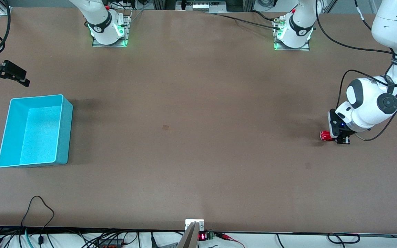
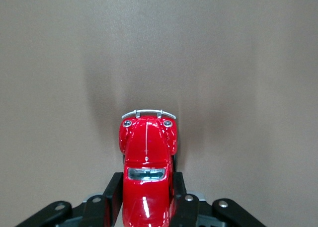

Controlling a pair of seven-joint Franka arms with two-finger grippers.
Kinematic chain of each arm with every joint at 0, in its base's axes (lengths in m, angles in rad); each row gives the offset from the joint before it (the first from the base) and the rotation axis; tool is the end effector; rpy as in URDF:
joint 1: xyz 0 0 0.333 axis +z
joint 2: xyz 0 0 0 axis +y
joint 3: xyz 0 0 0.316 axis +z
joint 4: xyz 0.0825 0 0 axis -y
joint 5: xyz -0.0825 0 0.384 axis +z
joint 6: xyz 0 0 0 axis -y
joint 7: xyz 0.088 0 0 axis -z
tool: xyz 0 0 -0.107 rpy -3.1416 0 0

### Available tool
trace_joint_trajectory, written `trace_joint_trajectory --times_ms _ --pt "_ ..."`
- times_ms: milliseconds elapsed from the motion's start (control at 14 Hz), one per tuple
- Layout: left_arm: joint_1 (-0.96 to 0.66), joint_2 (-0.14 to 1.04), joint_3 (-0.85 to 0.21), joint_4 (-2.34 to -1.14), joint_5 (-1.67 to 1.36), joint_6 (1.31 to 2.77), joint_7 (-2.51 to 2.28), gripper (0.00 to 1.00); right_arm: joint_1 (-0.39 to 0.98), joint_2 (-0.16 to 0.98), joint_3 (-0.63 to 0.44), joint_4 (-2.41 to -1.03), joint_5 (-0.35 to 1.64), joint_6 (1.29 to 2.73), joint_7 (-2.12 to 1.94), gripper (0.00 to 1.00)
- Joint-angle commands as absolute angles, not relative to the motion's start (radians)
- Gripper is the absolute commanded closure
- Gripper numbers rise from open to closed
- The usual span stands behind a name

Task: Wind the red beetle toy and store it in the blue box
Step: 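Drag the car backward along the table with the left gripper, then open the left gripper and lift it off the car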

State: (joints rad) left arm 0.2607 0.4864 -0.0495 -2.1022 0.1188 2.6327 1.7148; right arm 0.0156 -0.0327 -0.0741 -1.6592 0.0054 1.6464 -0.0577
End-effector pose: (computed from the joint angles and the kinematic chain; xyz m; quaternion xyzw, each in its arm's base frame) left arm 0.5727 0.1198 0.1876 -0.6965 0.7170 0.0022 0.0293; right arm 0.5493 -0.0323 0.6072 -0.9999 0.0006 -0.0101 0.0033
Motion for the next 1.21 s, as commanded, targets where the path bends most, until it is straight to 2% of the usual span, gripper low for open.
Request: trace_joint_trajectory --times_ms 0,498,569,712,925,1139 --pt "0.282 0.535 -0.054 -2.086 0.117 2.634 1.72 0.73 0.009 -0.034 -0.072 -1.654 0.009 1.649 -0.067 0.0" --pt "0.291 0.535 -0.055 -2.086 0.114 2.632 1.695 0.72 0.009 -0.034 -0.074 -1.654 0.009 1.649 -0.067 0.0" --pt "0.291 0.535 -0.054 -2.086 0.114 2.632 1.695 0.66 0.009 -0.034 -0.074 -1.654 0.009 1.649 -0.067 0.0" --pt "0.293 0.531 -0.055 -2.086 0.115 2.626 1.698 0.0 0.009 -0.034 -0.074 -1.654 0.009 1.649 -0.067 0.0" --pt "0.291 0.52 -0.055 -2.057 0.115 2.564 1.698 0.0 0.009 -0.034 -0.074 -1.654 0.009 1.649 -0.067 0.0" --pt "0.29 0.503 -0.055 -1.987 0.115 2.404 1.697 0.0 0.009 -0.032 -0.074 -1.654 0.009 1.649 -0.067 0.0"
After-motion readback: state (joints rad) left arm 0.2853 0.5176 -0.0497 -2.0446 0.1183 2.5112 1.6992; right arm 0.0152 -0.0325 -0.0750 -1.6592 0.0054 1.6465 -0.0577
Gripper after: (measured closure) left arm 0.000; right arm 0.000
